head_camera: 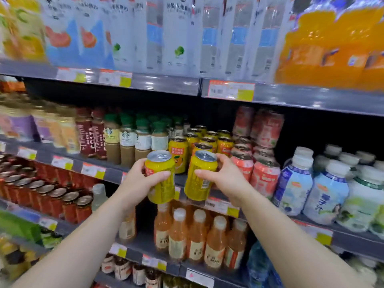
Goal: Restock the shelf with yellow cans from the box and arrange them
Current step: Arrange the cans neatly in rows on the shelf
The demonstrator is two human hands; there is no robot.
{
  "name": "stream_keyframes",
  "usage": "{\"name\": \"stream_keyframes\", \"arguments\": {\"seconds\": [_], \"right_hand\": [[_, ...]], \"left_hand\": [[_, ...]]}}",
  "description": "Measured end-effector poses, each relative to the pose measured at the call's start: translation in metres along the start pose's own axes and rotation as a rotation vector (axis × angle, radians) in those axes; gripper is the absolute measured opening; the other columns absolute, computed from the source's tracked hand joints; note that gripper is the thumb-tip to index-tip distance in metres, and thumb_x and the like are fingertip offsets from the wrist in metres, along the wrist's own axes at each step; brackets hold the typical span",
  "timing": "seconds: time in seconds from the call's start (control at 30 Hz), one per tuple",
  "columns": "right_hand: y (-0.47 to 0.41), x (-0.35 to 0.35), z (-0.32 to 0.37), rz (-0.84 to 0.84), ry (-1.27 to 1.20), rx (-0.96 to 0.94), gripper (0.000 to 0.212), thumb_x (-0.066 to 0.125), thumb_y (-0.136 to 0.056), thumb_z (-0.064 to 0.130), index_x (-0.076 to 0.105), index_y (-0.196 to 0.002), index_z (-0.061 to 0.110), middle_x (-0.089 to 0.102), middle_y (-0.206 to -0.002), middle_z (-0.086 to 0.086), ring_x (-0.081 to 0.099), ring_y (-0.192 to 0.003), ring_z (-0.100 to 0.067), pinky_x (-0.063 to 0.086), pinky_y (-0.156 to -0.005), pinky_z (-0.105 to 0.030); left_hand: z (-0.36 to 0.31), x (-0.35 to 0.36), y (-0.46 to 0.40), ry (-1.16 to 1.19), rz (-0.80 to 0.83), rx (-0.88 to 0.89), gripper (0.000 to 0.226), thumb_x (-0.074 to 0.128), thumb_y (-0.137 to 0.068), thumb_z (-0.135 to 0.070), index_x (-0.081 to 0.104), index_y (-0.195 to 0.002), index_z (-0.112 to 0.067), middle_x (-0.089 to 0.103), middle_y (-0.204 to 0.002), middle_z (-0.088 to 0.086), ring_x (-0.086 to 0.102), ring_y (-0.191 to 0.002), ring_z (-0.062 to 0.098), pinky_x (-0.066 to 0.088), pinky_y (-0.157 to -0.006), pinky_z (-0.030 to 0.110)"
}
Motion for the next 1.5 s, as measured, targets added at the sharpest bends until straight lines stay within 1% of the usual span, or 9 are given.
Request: {"name": "stream_keyframes", "arguments": {"seconds": [0.13,0.4,0.63,0.87,0.97,1.13,1.27,1.37,1.5], "right_hand": [[-0.012,0.019,0.005,-0.14,0.022,0.023,0.059,0.086,-0.07,0.024,0.052,-0.119,0.027,0.069,-0.11,0.008,0.067,-0.098,-0.008,0.056,-0.086,-0.032],[-0.015,0.058,0.028,-0.305,0.157,0.061,0.059,0.085,-0.074,0.026,0.056,-0.125,0.027,0.068,-0.1,0.016,0.064,-0.088,0.005,0.048,-0.06,-0.005],[-0.026,0.078,0.028,-0.483,0.335,0.077,0.06,0.083,-0.073,0.04,0.061,-0.126,0.022,0.069,-0.108,0.009,0.064,-0.093,-0.004,0.055,-0.086,-0.031],[-0.046,0.077,0.023,-0.562,0.558,0.111,0.077,0.075,-0.062,0.063,0.061,-0.126,0.023,0.057,-0.118,-0.003,0.06,-0.106,-0.019,0.053,-0.092,-0.041],[-0.049,0.073,0.016,-0.551,0.632,0.129,0.066,0.078,-0.074,0.049,0.056,-0.131,0.022,0.049,-0.127,-0.004,0.05,-0.118,-0.019,0.045,-0.101,-0.036],[-0.051,0.072,0.015,-0.548,0.782,0.18,0.082,0.073,-0.073,0.06,0.045,-0.14,0.022,0.056,-0.131,-0.001,0.056,-0.118,-0.023,0.052,-0.091,-0.042],[-0.046,0.075,0.017,-0.489,0.78,0.179,0.085,0.069,-0.069,0.069,0.046,-0.138,0.025,0.06,-0.13,0.003,0.059,-0.116,-0.02,0.055,-0.089,-0.043],[-0.023,0.072,0.027,-0.557,0.683,0.08,0.071,0.069,-0.081,0.054,0.045,-0.14,0.025,0.056,-0.131,0.004,0.057,-0.116,-0.016,0.052,-0.092,-0.037],[-0.003,0.09,0.038,-0.065,0.489,0.148,0.089,0.083,-0.071,0.044,0.035,-0.146,0.036,0.055,-0.125,0.011,0.059,-0.108,-0.009,0.053,-0.092,-0.031]], "left_hand": [[0.002,-0.021,-0.04,-0.012,0.128,0.021,0.069,0.08,-0.048,-0.051,0.059,-0.111,-0.032,0.071,-0.107,-0.006,0.067,-0.099,0.015,0.055,-0.083,0.042],[0.01,-0.057,-0.075,0.019,0.323,0.04,0.074,0.08,-0.047,-0.054,0.058,-0.114,-0.033,0.07,-0.11,-0.005,0.068,-0.099,0.016,0.056,-0.084,0.043],[0.02,-0.065,-0.077,0.094,0.4,0.005,0.044,0.08,-0.066,-0.032,0.059,-0.105,-0.035,0.072,-0.101,-0.007,0.071,-0.09,0.015,0.057,-0.062,0.033],[0.034,-0.066,-0.082,0.09,0.433,-0.029,0.076,0.085,-0.042,-0.053,0.059,-0.111,-0.035,0.071,-0.107,-0.004,0.069,-0.098,0.017,0.057,-0.074,0.04],[0.037,-0.064,-0.082,0.065,0.453,-0.024,0.071,0.081,-0.048,-0.05,0.057,-0.113,-0.035,0.069,-0.11,-0.005,0.066,-0.101,0.015,0.054,-0.076,0.035],[0.038,-0.057,-0.085,0.049,0.472,-0.021,0.061,0.086,-0.061,-0.041,0.056,-0.114,-0.034,0.069,-0.11,-0.005,0.066,-0.101,0.014,0.052,-0.074,0.032],[0.036,-0.053,-0.085,0.054,0.459,-0.022,0.067,0.082,-0.05,-0.05,0.058,-0.111,-0.036,0.071,-0.108,-0.005,0.068,-0.099,0.015,0.056,-0.078,0.038],[0.033,-0.049,-0.083,0.067,0.475,-0.021,0.071,0.081,-0.048,-0.052,0.058,-0.114,-0.036,0.071,-0.109,-0.005,0.069,-0.098,0.015,0.057,-0.079,0.04],[0.017,-0.028,-0.069,0.078,0.536,0.017,0.069,0.083,-0.056,-0.045,0.057,-0.119,-0.034,0.071,-0.11,-0.006,0.069,-0.099,0.012,0.057,-0.076,0.034]]}}
Point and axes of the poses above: each hand's wrist, its own y-axis away from the middle knuckle, its own x-axis out of the palm, z = x × y, the point moved 5 cm from there along -y, towards the middle knuckle
